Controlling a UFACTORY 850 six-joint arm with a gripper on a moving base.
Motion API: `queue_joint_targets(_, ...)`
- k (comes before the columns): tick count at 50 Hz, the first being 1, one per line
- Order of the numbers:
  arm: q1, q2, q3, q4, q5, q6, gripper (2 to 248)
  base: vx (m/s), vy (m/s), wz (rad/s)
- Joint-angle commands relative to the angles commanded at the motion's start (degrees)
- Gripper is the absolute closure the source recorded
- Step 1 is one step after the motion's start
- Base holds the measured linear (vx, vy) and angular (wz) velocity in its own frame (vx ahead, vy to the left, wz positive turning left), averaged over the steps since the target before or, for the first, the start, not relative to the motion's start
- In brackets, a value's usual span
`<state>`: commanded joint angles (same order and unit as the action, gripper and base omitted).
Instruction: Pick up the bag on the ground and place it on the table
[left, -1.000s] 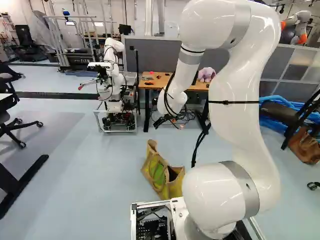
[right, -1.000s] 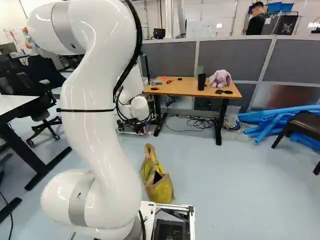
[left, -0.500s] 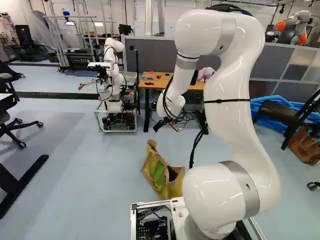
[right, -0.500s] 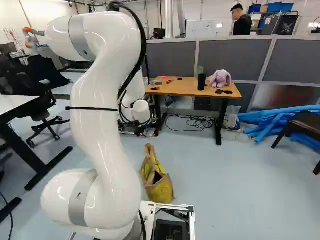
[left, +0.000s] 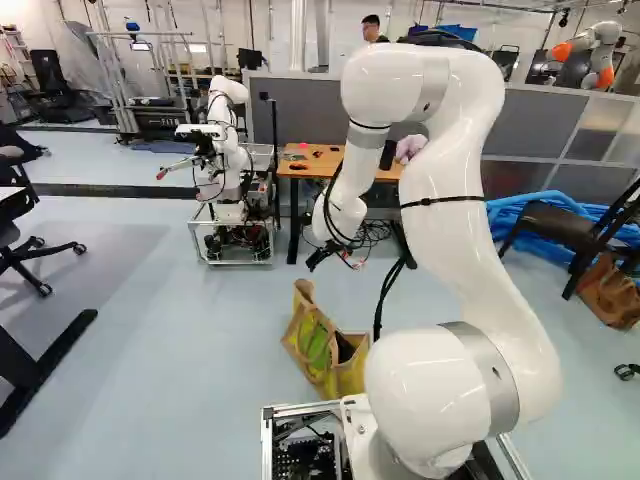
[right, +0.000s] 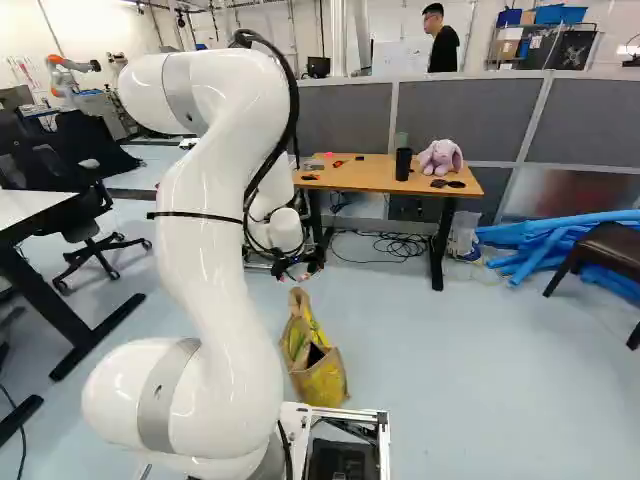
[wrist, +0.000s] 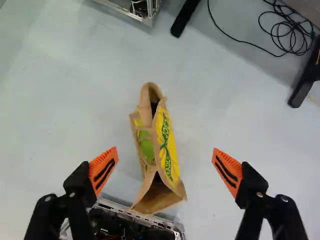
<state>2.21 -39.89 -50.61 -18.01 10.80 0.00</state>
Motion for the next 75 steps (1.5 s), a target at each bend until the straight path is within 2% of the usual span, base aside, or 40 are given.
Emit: queue_joint_targets(75,0.0,-16.4,-10.2,0.0,0.0,0.0,3,0.000,0.000,0.000)
